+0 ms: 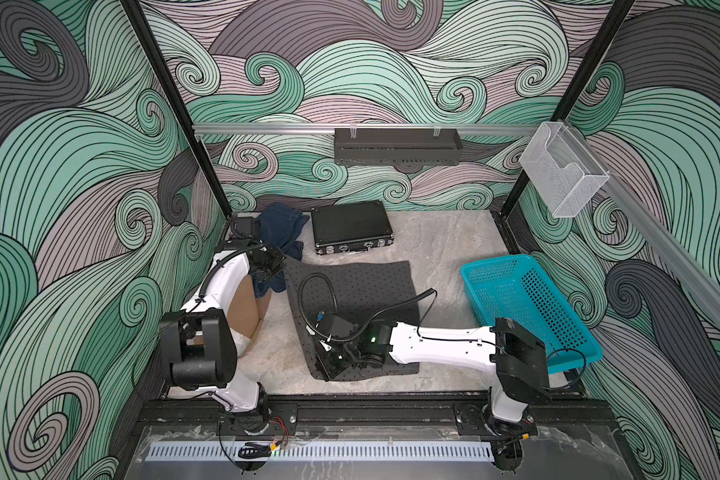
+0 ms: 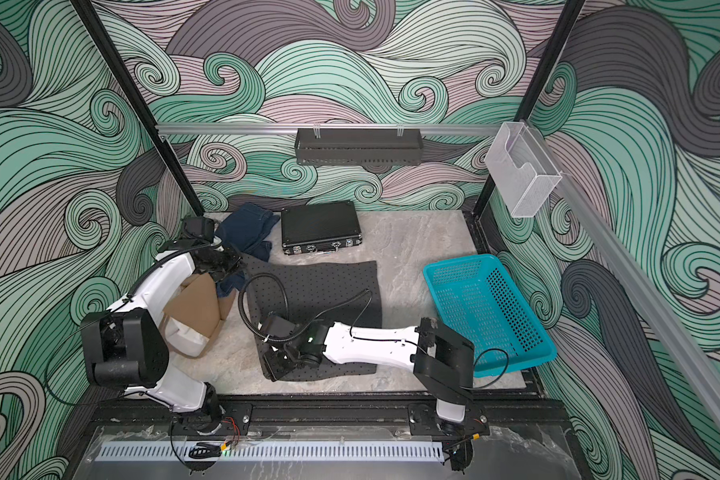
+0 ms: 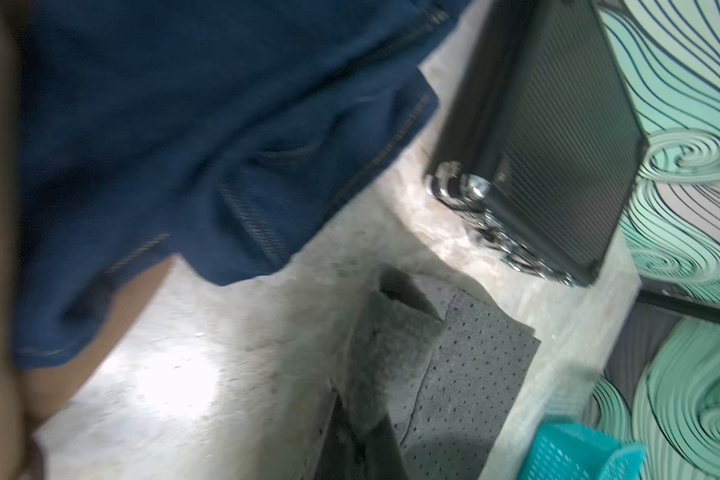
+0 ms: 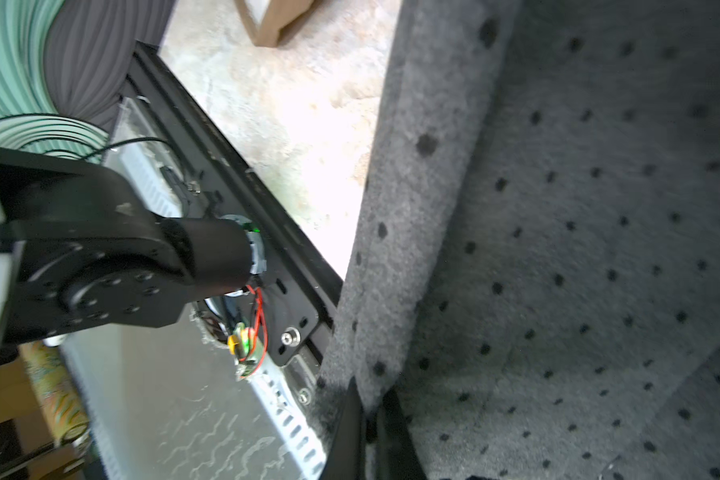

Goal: Roll up the skirts
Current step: Fold the skirt at the center of the board.

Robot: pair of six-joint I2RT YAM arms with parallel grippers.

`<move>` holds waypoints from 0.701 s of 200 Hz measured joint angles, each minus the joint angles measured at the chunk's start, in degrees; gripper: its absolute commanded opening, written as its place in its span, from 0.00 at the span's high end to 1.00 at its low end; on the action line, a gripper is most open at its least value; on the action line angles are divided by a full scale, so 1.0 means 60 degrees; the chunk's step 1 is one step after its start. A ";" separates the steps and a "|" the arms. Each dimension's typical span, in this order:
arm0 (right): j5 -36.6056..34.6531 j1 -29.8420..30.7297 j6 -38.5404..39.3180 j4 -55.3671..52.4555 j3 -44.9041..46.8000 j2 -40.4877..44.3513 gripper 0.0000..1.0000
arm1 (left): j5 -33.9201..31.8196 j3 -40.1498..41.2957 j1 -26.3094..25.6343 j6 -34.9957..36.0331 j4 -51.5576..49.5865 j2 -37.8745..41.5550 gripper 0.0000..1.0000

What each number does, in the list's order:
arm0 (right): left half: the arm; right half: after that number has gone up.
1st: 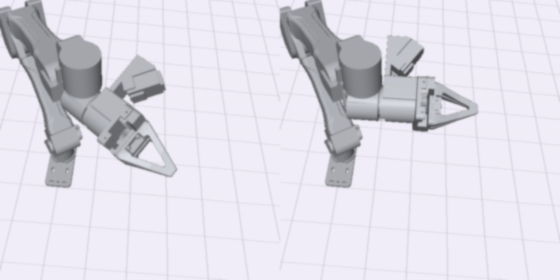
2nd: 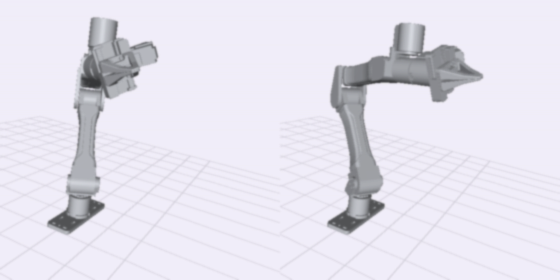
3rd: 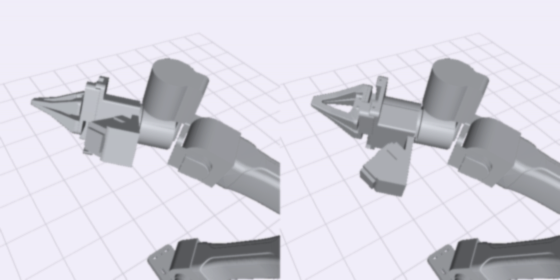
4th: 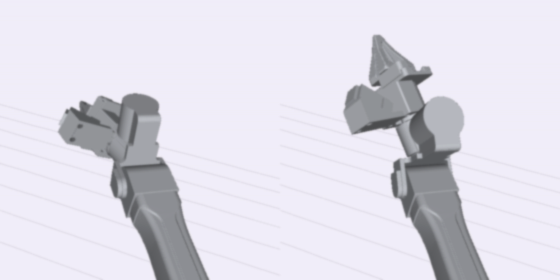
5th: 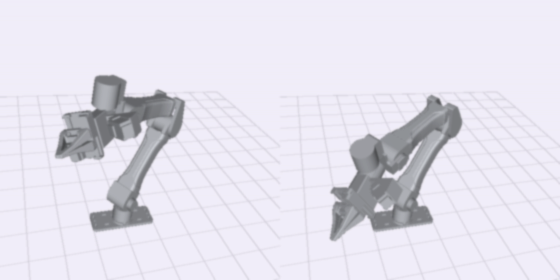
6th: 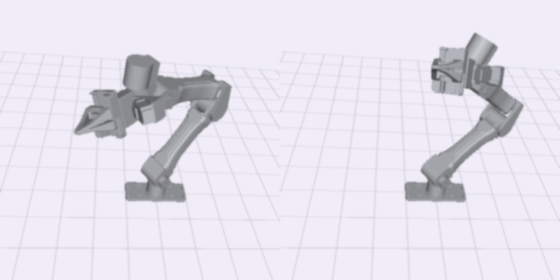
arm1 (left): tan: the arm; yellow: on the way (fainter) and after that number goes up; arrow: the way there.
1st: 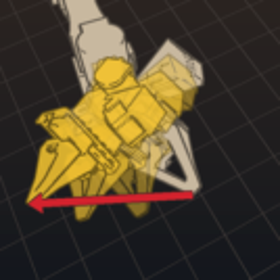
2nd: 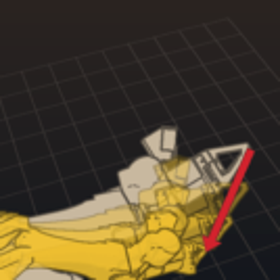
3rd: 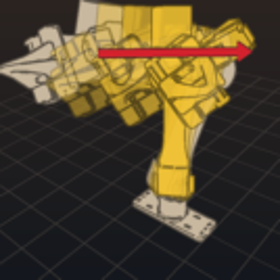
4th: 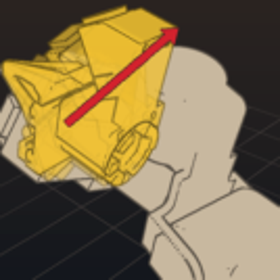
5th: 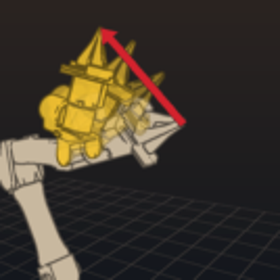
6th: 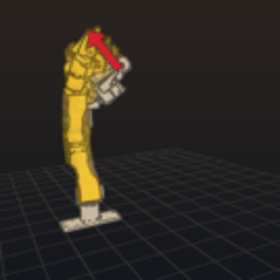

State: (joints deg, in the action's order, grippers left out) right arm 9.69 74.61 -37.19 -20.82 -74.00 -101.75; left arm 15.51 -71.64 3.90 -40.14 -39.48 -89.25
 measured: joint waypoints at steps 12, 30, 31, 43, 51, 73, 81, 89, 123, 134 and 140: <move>0.0124 0.0000 -0.0124 0.0117 0.0339 0.0317 1.00 | -0.0062 0.0211 -0.0058 -0.0149 -0.0004 0.0255 1.00; 0.0208 -0.0109 -0.0328 0.0149 0.0984 0.1067 1.00 | -0.0153 0.0248 -0.0364 -0.0444 -0.0098 0.0594 1.00; 0.0215 -0.0117 -0.0339 0.0153 0.1009 0.1100 1.00 | -0.0157 0.0244 -0.0382 -0.0459 -0.0102 0.0605 1.00; 0.0313 -0.0284 -0.0510 0.0175 0.1453 0.1672 1.00 | -0.0226 0.0055 -0.0721 -0.0692 -0.0182 0.0688 1.00; 0.0386 -0.0437 -0.0656 0.0211 0.1752 0.2047 1.00 | -0.0317 -0.0160 -0.0998 -0.0820 -0.0233 0.0667 1.00; 0.0528 -0.0980 -0.1133 0.0244 0.2674 0.3045 1.00 | -0.0619 -0.1260 -0.2069 -0.1184 -0.0415 0.0248 1.00; 0.0561 -0.1213 -0.1326 0.0251 0.3071 0.3410 1.00 | -0.0685 -0.1676 -0.2459 -0.1293 -0.0426 0.0007 1.00; 0.0590 -0.1443 -0.1523 0.0255 0.3490 0.3803 1.00 | -0.0769 -0.2109 -0.2849 -0.1399 -0.0452 -0.0310 1.00; 0.0532 -0.2324 -0.2218 0.0106 0.5169 0.5504 1.00 | -0.1027 -0.4131 -0.4255 -0.1657 -0.0954 -0.2237 1.00; 0.0546 -0.2674 -0.2382 0.0015 0.5610 0.5978 1.00 | -0.1067 -0.4870 -0.4597 -0.1687 -0.1206 -0.2980 1.00; 0.0554 -0.2874 -0.2426 -0.0069 0.5796 0.6178 1.00 | -0.1093 -0.5304 -0.4772 -0.1690 -0.1333 -0.3424 1.00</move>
State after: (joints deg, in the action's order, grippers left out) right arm 13.02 57.36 -51.75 -21.23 -39.22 -64.69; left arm 8.95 -103.46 -24.73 -50.28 -47.48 -109.80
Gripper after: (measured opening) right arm 0.061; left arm 0.049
